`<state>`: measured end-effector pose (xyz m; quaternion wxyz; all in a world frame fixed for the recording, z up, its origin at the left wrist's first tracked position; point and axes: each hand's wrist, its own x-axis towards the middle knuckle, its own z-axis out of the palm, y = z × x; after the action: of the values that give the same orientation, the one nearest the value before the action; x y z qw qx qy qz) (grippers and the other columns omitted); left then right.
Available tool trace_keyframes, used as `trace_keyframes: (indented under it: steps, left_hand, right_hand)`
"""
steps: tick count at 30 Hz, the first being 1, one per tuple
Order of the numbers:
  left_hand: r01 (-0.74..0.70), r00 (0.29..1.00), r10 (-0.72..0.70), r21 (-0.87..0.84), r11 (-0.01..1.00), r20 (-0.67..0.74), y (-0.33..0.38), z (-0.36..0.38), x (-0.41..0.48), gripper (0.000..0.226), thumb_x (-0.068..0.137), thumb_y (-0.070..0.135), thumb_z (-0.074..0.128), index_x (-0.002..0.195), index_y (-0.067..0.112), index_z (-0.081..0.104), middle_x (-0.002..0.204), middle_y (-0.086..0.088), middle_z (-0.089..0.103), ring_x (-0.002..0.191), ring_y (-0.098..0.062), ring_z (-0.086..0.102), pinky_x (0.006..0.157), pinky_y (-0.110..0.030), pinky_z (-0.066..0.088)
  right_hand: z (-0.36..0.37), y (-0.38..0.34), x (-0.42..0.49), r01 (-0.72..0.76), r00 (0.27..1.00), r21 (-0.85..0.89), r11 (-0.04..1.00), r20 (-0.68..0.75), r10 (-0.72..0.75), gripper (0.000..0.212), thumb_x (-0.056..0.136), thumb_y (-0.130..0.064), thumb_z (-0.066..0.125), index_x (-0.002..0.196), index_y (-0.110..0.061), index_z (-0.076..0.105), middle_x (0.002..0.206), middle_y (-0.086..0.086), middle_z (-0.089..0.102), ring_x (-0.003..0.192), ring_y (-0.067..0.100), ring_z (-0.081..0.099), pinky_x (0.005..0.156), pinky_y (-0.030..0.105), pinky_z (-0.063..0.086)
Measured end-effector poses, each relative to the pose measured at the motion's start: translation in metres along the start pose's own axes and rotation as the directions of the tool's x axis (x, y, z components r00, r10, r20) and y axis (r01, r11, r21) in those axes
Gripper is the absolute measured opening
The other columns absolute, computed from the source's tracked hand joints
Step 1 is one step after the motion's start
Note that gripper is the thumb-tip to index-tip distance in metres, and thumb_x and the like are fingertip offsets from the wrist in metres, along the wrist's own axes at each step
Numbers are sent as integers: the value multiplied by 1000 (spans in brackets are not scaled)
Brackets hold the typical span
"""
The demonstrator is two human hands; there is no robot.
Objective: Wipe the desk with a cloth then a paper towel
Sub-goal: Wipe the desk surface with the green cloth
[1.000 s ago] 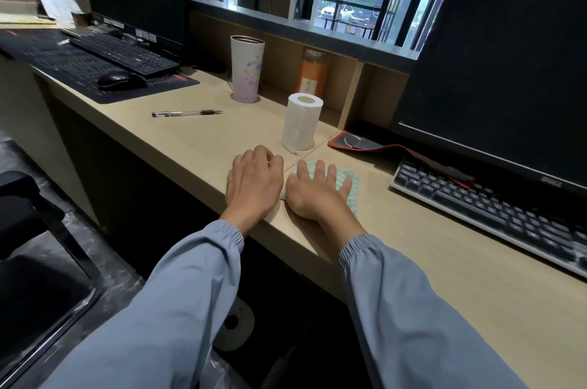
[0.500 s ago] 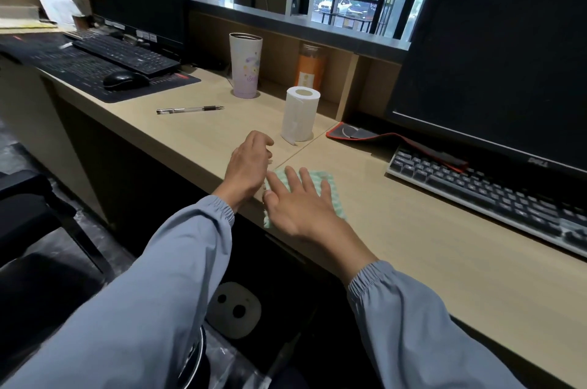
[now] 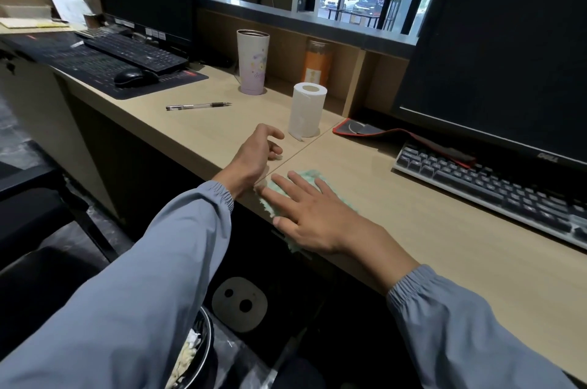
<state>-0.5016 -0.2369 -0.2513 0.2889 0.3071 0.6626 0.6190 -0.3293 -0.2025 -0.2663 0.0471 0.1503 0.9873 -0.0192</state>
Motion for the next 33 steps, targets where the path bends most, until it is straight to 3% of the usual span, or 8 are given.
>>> trace_keyframes:
  steps: [4, 7, 10, 12, 16, 28, 31, 33]
  left_hand:
    - [-16, 999, 14, 66, 998, 29, -3, -4, 0, 50, 79, 47, 35, 103, 23, 71, 89, -4, 65, 88, -21, 63, 93, -43, 46]
    - [-139, 988, 111, 318, 938, 104, -9, -2, 0, 39, 93, 38, 35, 114, 24, 65, 103, -4, 65, 104, -24, 64, 92, -41, 48]
    - [-360, 932, 271, 678, 641, 239, -17, -1, 6, 29, 104, 8, 46, 130, 10, 59, 121, -13, 65, 114, -33, 59, 99, -45, 44]
    - [-445, 887, 340, 768, 461, 311, -22, -2, 11, 33, 99, -2, 54, 132, 1, 56, 128, -21, 62, 118, -41, 58, 99, -48, 41]
    - [-480, 855, 372, 821, 310, 360, -30, 0, 19, 31, 102, 3, 56, 133, 2, 56, 131, -21, 60, 119, -44, 55, 98, -49, 37]
    - [-448, 857, 347, 884, 134, 381, -39, 9, 21, 27, 105, 20, 45, 127, 11, 58, 134, -15, 58, 113, -41, 51, 95, -51, 41]
    - [-376, 911, 271, 898, 229, 312, -41, 10, 21, 54, 94, 50, 14, 123, 30, 55, 137, -4, 57, 119, -34, 46, 100, -54, 39]
    - [-343, 928, 250, 895, 287, 276, -46, 10, 25, 64, 86, 59, 7, 124, 37, 55, 139, 1, 55, 122, -30, 43, 102, -54, 35]
  right_hand:
    - [2, -2, 7, 17, 999, -44, 999, -42, -19, 60, 108, -48, 28, 161, -43, 2, 172, -3, -5, 157, 20, -9, 125, 53, -2]
    - [7, -1, -3, 7, 997, -74, 997, -77, -13, 61, 108, -45, 33, 161, -42, 3, 172, -3, -4, 157, 22, -6, 125, 53, 1]
    - [10, 5, -24, -11, 996, -65, 998, -94, 5, 63, 108, -43, 36, 161, -43, 2, 172, -4, -3, 158, 21, -5, 125, 52, 2]
    - [10, 11, -39, -9, 995, -53, 999, -97, 3, 64, 108, -43, 36, 161, -45, -1, 172, -5, -5, 158, 20, -6, 126, 50, 1]
    - [10, 19, -76, -43, 996, -67, 997, -86, 38, 72, 106, -35, 41, 161, -44, -5, 172, -7, -8, 157, 18, -8, 126, 46, 0]
    - [11, -4, -43, -208, 977, -70, 976, -60, 204, 66, 107, -37, 33, 161, -37, -5, 172, 0, -8, 157, 28, -9, 124, 55, 3]
    - [13, -6, -36, -214, 974, -100, 972, -97, 205, 64, 107, -36, 34, 162, -35, 1, 172, 2, -5, 157, 30, -5, 124, 55, 6]
    - [13, -5, -45, -192, 979, -101, 976, -88, 183, 62, 106, -35, 25, 162, -36, -1, 172, 2, -5, 157, 29, -5, 124, 54, 5]
